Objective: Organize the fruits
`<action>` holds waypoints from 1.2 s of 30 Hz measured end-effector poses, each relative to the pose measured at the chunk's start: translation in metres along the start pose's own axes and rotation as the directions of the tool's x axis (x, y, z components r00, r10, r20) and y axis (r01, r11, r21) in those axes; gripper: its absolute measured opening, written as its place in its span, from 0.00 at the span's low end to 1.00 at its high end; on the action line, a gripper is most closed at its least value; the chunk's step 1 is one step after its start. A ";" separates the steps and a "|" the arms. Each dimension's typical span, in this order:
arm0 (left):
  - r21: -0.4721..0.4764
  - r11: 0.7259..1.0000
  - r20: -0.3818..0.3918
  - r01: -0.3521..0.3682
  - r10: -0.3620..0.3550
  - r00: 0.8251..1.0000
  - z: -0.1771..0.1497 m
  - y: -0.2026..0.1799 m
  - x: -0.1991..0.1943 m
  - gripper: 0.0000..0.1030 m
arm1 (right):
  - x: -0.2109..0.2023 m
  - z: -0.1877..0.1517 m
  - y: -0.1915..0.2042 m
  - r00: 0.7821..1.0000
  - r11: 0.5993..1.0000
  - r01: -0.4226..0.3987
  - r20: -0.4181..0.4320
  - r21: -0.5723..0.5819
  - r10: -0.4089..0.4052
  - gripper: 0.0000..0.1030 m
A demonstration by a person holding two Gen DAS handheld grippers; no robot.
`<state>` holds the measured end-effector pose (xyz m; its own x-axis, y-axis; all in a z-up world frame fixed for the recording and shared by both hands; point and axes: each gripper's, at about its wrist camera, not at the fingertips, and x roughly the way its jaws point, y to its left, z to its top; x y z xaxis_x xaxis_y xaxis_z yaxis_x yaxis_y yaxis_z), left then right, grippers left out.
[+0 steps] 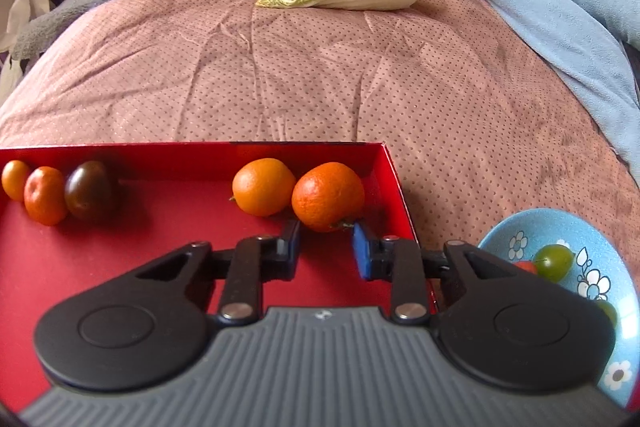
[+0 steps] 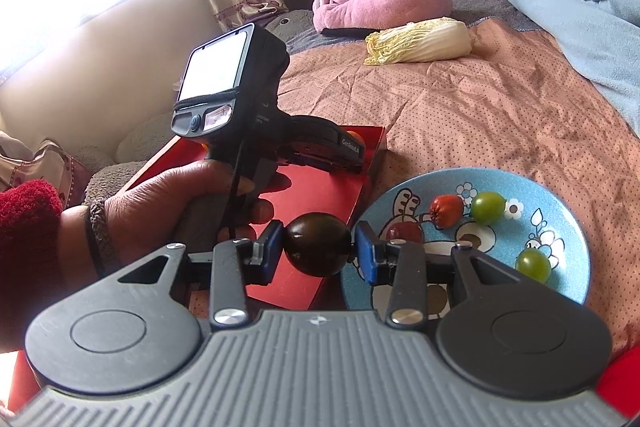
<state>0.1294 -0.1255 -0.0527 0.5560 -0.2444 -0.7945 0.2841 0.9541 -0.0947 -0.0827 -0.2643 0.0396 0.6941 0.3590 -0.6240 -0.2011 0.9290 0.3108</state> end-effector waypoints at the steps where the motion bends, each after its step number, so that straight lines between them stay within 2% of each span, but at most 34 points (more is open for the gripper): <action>1: -0.002 1.000 -0.001 0.003 -0.003 1.000 -0.001 0.001 -0.002 0.25 | 0.000 0.000 0.001 1.000 1.000 0.000 0.001 -0.002 0.000 0.43; 2: -0.006 1.000 -0.002 0.008 -0.008 1.000 -0.003 0.004 -0.004 0.18 | 0.001 0.001 0.001 1.000 1.000 -0.002 0.001 -0.001 0.002 0.43; 3: -0.011 1.000 -0.007 0.018 -0.019 1.000 -0.005 0.007 -0.005 0.06 | 0.001 0.001 0.001 1.000 1.000 -0.005 0.002 0.000 0.005 0.43; 9: -0.017 1.000 -0.022 0.014 -0.014 1.000 -0.026 0.028 -0.027 0.06 | 0.003 0.000 0.005 1.000 1.000 -0.023 0.000 -0.005 0.023 0.43; 14: -0.012 0.999 -0.033 0.053 -0.053 0.998 -0.033 0.033 -0.036 0.08 | 0.004 -0.001 0.010 0.999 0.999 -0.033 0.003 -0.008 0.033 0.44; 16: -0.006 0.998 -0.023 0.062 -0.062 0.998 -0.029 0.028 -0.035 0.16 | 0.004 0.000 0.010 0.999 0.999 -0.035 0.003 -0.010 0.035 0.43; 18: -0.014 0.998 0.006 0.064 -0.064 0.998 -0.022 0.023 -0.033 0.56 | 0.003 0.000 0.010 0.999 0.999 -0.035 0.003 -0.014 0.035 0.43; 19: -0.013 0.998 0.022 0.059 -0.059 0.998 -0.019 0.020 -0.032 0.61 | 0.003 0.000 0.010 0.999 0.999 -0.034 0.004 -0.012 0.034 0.44; 22: -0.019 0.998 0.023 0.056 -0.055 0.998 -0.008 0.014 -0.021 0.61 | 0.003 0.001 0.006 1.000 1.000 -0.029 0.008 -0.009 0.029 0.44; 25: -0.039 0.999 0.025 0.023 -0.023 0.999 -0.001 0.011 -0.010 0.60 | 0.005 0.001 0.003 0.999 0.999 -0.032 0.003 -0.001 0.032 0.44; 28: -0.127 0.992 0.002 -0.002 0.002 1.000 0.003 0.014 0.003 0.57 | 0.009 -0.001 0.001 0.999 0.999 -0.036 -0.005 0.002 0.036 0.43; 32: -0.178 0.983 0.016 -0.046 0.049 0.999 0.003 0.009 0.003 0.57 | 0.012 -0.002 0.000 0.999 0.999 -0.036 -0.011 0.007 0.036 0.43; 33: -0.186 0.982 0.022 -0.042 0.047 0.999 0.002 0.010 0.003 0.56 | 0.012 -0.001 0.000 0.999 0.999 -0.035 -0.011 0.006 0.035 0.43; 35: -0.193 0.981 0.028 -0.021 0.027 0.999 -0.001 0.013 0.001 0.38 | 0.011 -0.001 0.000 0.999 0.999 -0.035 -0.008 0.005 0.035 0.44; 36: -0.201 0.979 0.030 -0.024 0.031 0.999 -0.001 0.016 0.000 0.38 | 0.011 -0.001 0.000 0.999 0.999 -0.035 -0.008 0.004 0.035 0.43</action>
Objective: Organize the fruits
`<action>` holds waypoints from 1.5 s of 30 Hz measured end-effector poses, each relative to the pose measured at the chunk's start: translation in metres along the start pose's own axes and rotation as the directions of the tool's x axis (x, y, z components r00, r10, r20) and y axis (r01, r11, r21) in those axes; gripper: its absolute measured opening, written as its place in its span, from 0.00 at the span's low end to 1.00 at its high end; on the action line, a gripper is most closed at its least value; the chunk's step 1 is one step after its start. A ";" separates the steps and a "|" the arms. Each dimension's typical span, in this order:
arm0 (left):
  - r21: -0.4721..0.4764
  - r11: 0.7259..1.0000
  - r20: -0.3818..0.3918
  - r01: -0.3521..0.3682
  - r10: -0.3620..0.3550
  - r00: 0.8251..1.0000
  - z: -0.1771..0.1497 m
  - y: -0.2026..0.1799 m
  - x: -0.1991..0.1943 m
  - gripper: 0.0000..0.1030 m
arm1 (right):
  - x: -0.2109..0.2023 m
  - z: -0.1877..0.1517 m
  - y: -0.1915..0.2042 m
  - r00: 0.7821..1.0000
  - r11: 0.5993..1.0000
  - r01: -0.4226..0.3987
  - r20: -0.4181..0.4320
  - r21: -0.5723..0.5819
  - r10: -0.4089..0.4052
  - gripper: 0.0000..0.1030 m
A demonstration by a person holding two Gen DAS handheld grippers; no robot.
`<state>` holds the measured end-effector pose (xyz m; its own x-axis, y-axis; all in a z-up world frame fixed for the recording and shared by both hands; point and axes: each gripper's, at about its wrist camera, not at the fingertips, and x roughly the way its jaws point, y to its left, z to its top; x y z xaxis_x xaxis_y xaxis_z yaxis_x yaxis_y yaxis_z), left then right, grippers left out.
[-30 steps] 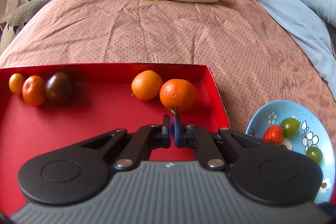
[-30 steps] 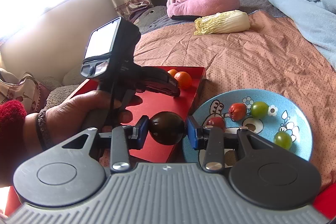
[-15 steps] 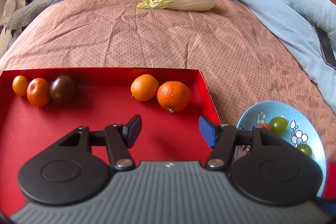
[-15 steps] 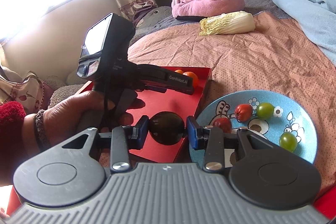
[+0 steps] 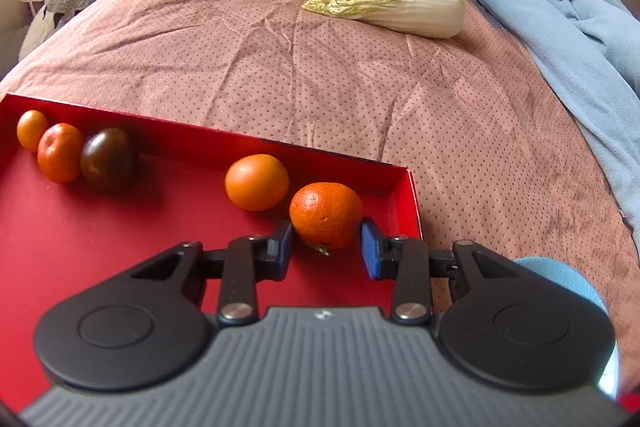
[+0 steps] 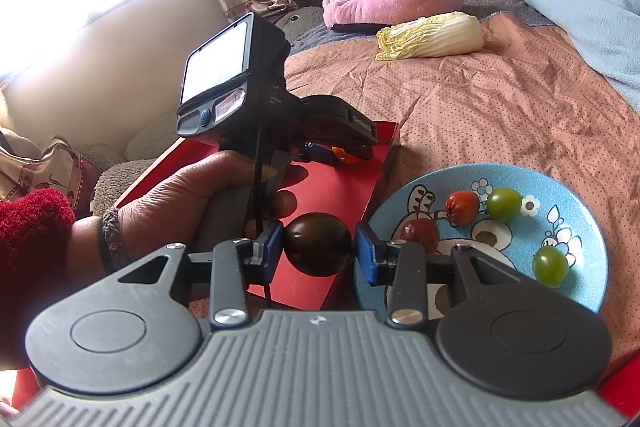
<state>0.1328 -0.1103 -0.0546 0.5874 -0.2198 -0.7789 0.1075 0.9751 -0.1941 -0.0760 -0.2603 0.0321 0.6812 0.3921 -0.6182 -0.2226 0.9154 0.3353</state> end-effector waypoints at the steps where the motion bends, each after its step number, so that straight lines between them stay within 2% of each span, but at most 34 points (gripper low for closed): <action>1: -0.005 1.000 0.000 0.002 -0.002 1.000 0.000 0.003 -0.001 0.38 | 0.000 0.000 0.000 1.000 1.000 -0.001 0.001 0.001 0.001 0.43; 7: 0.025 0.999 -0.001 -0.026 0.026 1.000 -0.002 0.019 -0.012 0.37 | -0.002 0.000 0.005 1.000 1.000 -0.007 0.005 -0.013 0.007 0.43; 13: 0.097 0.993 0.007 -0.064 0.063 0.998 -0.024 0.032 -0.040 0.37 | -0.004 0.000 0.009 1.000 1.000 -0.010 0.012 -0.021 0.010 0.43; 20: 0.130 0.985 0.034 -0.112 0.108 0.994 -0.049 0.046 -0.068 0.37 | 0.000 -0.001 0.018 1.000 0.999 -0.016 0.006 -0.042 0.016 0.44; 30: 0.093 0.988 0.035 -0.124 0.121 0.992 -0.057 0.062 -0.085 0.37 | -0.003 0.002 0.026 1.000 0.998 -0.013 0.010 -0.063 0.013 0.44; 45: 0.144 0.982 0.047 -0.124 0.118 0.992 -0.067 0.050 -0.096 0.37 | -0.010 0.002 0.021 1.000 0.999 0.004 0.016 -0.048 -0.004 0.44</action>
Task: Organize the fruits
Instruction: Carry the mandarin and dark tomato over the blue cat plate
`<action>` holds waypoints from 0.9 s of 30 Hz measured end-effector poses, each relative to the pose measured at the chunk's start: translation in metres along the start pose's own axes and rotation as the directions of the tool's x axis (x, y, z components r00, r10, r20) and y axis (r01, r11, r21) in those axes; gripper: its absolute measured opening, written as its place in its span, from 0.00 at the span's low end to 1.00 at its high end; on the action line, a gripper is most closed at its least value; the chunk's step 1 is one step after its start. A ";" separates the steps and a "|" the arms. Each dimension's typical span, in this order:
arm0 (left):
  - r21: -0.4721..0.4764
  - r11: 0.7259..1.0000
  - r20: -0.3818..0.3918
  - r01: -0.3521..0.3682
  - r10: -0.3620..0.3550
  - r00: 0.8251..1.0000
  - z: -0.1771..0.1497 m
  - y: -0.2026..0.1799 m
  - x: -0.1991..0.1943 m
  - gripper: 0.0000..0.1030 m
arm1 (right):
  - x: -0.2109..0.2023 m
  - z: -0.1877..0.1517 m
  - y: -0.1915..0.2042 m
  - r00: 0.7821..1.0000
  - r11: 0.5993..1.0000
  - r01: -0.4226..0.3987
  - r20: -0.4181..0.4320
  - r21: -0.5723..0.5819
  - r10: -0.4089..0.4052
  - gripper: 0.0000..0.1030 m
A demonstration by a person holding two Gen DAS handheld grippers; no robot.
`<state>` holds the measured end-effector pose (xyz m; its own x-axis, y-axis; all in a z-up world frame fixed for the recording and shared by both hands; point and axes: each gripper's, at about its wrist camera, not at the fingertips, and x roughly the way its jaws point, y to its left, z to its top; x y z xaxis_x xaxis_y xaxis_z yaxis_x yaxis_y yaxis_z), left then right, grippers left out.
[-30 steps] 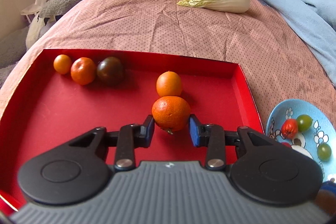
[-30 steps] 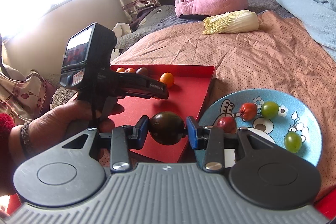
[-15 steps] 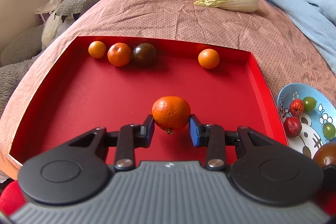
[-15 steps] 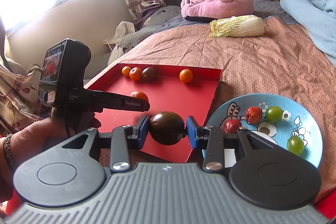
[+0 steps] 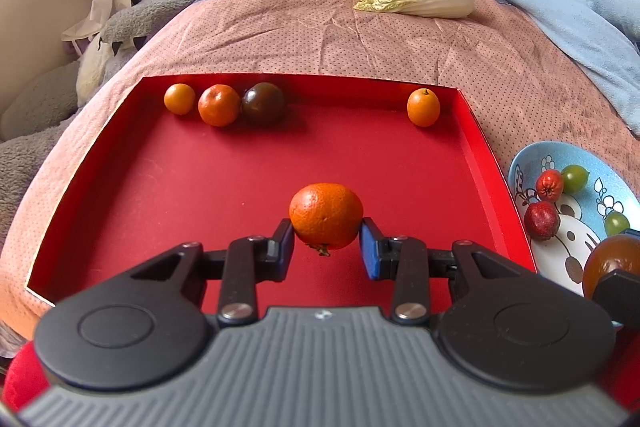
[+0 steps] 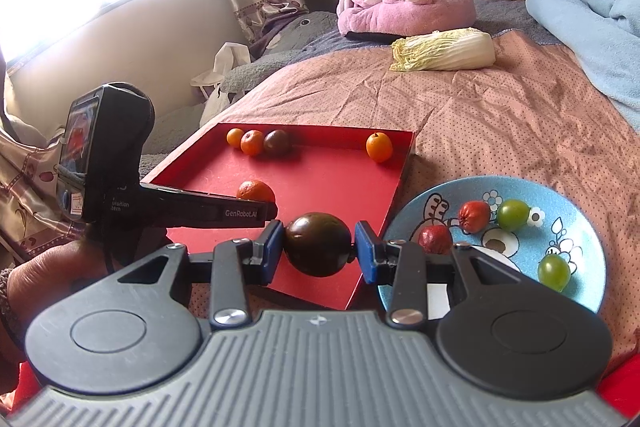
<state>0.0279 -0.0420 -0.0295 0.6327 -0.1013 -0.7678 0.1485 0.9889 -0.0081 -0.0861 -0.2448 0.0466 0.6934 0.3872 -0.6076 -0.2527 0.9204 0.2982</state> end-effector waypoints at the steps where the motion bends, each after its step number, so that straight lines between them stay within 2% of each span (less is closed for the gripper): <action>1: 0.000 1.000 0.001 0.001 -0.001 1.000 0.000 0.000 -0.001 0.37 | -0.002 0.000 0.000 1.000 1.000 0.001 0.002 0.000 -0.001 0.44; 27: 0.014 1.000 -0.009 -0.001 0.001 1.000 0.001 -0.009 -0.001 0.38 | -0.020 -0.001 -0.020 0.998 0.998 0.034 0.042 0.050 -0.036 0.44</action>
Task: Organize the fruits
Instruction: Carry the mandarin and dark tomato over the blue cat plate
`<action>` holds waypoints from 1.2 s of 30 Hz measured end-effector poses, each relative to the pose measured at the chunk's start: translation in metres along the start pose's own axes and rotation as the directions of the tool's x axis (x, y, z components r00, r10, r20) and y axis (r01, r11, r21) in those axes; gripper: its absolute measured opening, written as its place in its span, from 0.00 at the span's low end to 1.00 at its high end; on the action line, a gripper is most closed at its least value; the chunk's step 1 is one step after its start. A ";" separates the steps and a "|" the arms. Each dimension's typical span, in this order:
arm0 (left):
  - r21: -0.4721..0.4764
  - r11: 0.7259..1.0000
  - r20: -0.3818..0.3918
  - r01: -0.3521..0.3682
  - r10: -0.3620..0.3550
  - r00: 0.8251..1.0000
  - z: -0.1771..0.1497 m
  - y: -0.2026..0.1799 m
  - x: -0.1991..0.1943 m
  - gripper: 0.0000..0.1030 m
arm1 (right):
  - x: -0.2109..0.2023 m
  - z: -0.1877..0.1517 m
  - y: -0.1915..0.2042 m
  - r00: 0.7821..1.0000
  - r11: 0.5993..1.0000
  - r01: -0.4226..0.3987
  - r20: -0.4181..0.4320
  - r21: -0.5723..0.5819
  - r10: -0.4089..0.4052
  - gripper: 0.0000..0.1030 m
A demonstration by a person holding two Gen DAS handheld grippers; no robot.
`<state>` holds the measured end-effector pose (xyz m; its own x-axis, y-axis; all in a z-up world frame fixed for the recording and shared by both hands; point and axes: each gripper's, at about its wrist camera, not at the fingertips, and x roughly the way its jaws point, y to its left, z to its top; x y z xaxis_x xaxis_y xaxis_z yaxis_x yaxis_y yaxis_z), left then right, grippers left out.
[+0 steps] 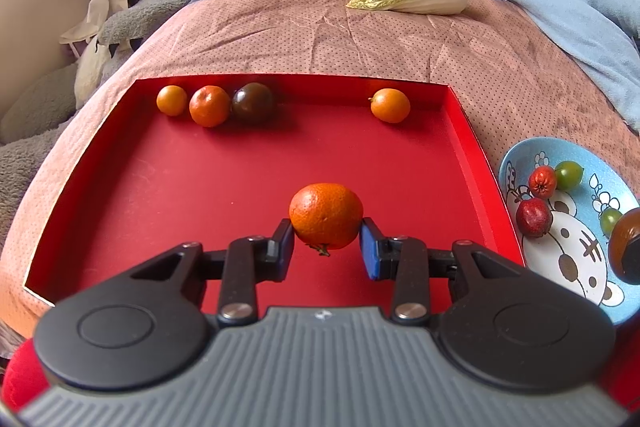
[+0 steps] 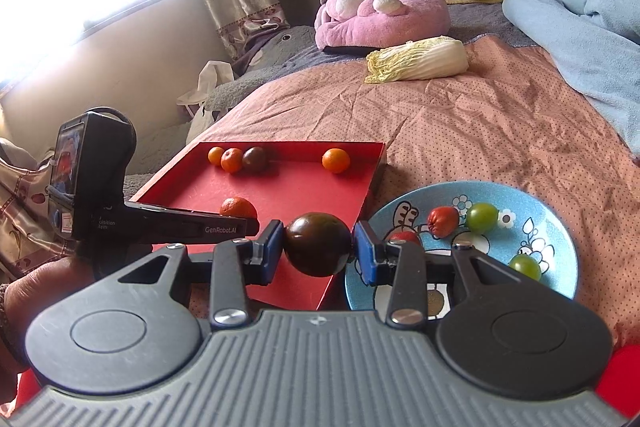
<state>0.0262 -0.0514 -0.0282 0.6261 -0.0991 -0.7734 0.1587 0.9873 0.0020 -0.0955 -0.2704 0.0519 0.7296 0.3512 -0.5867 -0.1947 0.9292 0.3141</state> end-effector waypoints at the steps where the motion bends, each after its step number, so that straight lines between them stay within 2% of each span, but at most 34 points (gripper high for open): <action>1: 0.002 1.000 -0.001 0.001 -0.001 1.000 0.000 -0.001 0.000 0.38 | -0.001 0.000 -0.001 1.000 1.000 0.003 0.001 0.003 -0.003 0.44; 10: 0.036 0.999 0.011 0.027 -0.028 1.000 0.004 -0.017 -0.005 0.38 | -0.002 -0.002 -0.018 0.999 0.998 0.047 0.006 0.034 -0.047 0.44; 23: 0.117 0.986 0.018 0.122 -0.125 0.992 0.001 -0.060 -0.013 0.38 | 0.003 -0.013 -0.060 0.986 0.981 0.169 -0.025 0.097 -0.167 0.44; 28: 0.170 0.966 0.020 0.193 -0.199 0.980 -0.003 -0.086 -0.020 0.38 | 0.010 -0.022 -0.079 0.974 0.969 0.222 -0.057 0.104 -0.217 0.44; 36: 0.279 0.909 -0.027 0.309 -0.314 0.949 -0.025 -0.129 -0.025 0.38 | 0.029 -0.022 -0.106 0.955 0.953 0.290 -0.095 0.090 -0.282 0.44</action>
<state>-0.0296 -0.1734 -0.0249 0.5239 -0.4011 -0.7514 0.5509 0.8324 -0.0603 -0.0683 -0.3564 -0.0151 0.6893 0.0844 -0.7196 0.0855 0.9768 0.1964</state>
